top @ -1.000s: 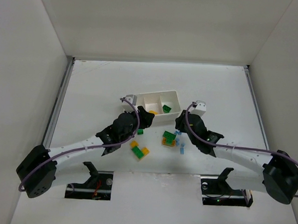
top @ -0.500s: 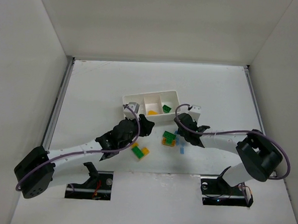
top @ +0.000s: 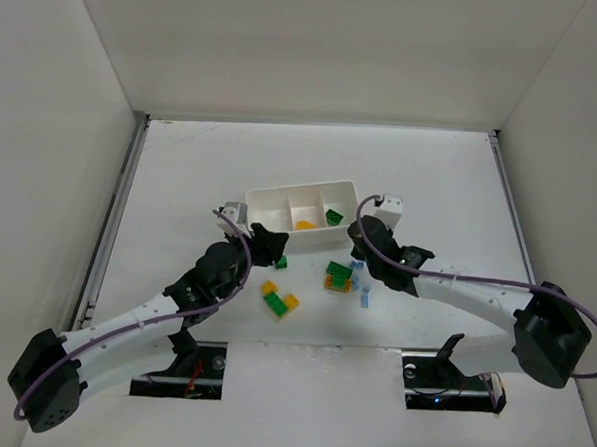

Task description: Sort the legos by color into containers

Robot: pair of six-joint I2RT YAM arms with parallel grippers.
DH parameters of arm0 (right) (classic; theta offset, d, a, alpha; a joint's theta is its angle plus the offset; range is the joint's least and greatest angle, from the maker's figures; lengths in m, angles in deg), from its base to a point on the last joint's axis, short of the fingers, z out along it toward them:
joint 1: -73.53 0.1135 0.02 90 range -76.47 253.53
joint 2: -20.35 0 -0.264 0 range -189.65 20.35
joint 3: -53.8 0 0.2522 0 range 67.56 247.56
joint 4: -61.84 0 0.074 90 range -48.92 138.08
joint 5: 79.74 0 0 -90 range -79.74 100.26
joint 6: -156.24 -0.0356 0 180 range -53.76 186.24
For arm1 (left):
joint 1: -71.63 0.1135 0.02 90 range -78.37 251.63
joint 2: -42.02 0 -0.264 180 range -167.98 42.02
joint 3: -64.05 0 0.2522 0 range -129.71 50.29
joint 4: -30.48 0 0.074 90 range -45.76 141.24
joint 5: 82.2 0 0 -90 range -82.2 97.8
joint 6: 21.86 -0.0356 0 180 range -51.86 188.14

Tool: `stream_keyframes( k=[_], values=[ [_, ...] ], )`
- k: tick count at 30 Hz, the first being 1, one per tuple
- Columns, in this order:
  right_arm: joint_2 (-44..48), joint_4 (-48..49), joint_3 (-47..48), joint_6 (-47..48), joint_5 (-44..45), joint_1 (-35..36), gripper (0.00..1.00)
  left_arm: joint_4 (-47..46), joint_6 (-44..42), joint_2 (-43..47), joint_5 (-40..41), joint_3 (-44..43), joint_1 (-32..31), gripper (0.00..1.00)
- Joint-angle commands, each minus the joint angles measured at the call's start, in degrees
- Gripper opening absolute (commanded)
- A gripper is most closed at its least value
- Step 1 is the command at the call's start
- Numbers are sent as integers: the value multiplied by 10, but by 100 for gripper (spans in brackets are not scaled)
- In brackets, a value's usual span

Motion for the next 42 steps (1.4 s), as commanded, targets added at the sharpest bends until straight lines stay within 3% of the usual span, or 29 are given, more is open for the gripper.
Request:
stream_keyframes(
  k=[1,7,15,21,25,29,34,38,42],
  values=[
    [17,45,89,51,-36,31,15,7,9,34,15,15,32,40],
    [-118,151,223,76,-158,45,16,87,53,126,39,41,80,39],
    [-279,158,377,76,-202,57,19,179,51,203,51,36,97,39],
    [-296,165,395,60,-202,54,49,185,49,196,51,34,73,37],
    [-244,180,351,65,-191,44,53,155,44,139,45,18,40,37],
    [-153,200,252,66,-154,23,44,103,23,41,36,-21,-17,37],
    [13,205,53,47,-74,-11,30,51,-17,-132,36,-110,-109,37],
    [142,174,-80,4,-43,-40,31,43,-59,-263,35,-192,-155,36],
    [246,96,-160,-41,-27,-85,37,50,-103,-365,32,-268,-170,35]
  ],
)
